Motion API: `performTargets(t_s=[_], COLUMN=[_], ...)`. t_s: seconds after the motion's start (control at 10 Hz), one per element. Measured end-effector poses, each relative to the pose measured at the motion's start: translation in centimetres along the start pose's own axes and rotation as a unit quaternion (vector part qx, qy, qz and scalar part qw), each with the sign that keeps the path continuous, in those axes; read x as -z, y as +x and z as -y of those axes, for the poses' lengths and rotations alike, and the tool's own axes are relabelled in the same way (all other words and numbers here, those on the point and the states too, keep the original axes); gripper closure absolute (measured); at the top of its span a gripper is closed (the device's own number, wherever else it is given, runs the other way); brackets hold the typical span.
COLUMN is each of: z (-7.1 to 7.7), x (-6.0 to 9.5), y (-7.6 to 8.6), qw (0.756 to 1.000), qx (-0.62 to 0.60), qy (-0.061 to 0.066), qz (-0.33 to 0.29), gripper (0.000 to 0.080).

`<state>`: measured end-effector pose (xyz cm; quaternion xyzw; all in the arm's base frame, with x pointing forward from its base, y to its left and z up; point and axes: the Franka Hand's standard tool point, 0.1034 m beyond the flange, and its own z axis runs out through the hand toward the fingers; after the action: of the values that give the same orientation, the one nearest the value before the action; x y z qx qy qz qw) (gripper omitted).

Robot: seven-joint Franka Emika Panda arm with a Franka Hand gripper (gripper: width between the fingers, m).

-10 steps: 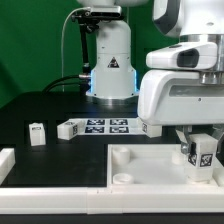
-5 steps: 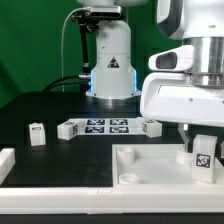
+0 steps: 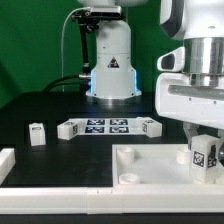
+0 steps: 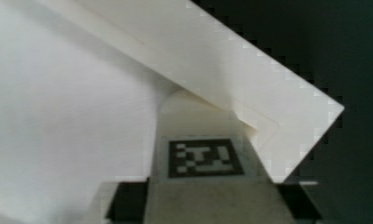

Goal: Assemble one leg

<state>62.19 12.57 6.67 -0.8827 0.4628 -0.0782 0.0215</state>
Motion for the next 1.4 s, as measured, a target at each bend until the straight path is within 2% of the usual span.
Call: performTargets(t_s=[0.1,0.2,0.3,0.4,0.5,0.6,0.9,1.0,1.2,1.3,1.4], z=[0.0,0.0,0.0,0.0,0.1,0.0,-0.2,-0.2,-0.3,-0.3,-0.3], x=[0.0,0.0,0.0,0.0,0.0,0.0,0.0,0.0,0.0,0.0,-0.1], y=[0.0,0.0,0.0,0.1,0.1,0.3,0.8,0.8,1.0,1.0,1.0], qw=[1.0,1.0,0.997,0.988,0.973,0.955,0.891,0.863,0.825,0.824,0.824], qx=[0.016,0.02,0.083,0.152,0.23,0.298,0.454,0.505,0.565,0.566,0.566], qy=[0.0,0.0,0.0,0.001,0.002,0.002,0.001,-0.002,-0.007,-0.007,-0.007], qz=[0.0,0.0,0.0,-0.001,-0.001,0.0,-0.001,-0.003,-0.005,-0.005,-0.005], gripper=[0.0485,0.0286,0.0192,0.0192,0.0159,0.0159,0.0151,0.0151,0.0151,0.0151,0.0249])
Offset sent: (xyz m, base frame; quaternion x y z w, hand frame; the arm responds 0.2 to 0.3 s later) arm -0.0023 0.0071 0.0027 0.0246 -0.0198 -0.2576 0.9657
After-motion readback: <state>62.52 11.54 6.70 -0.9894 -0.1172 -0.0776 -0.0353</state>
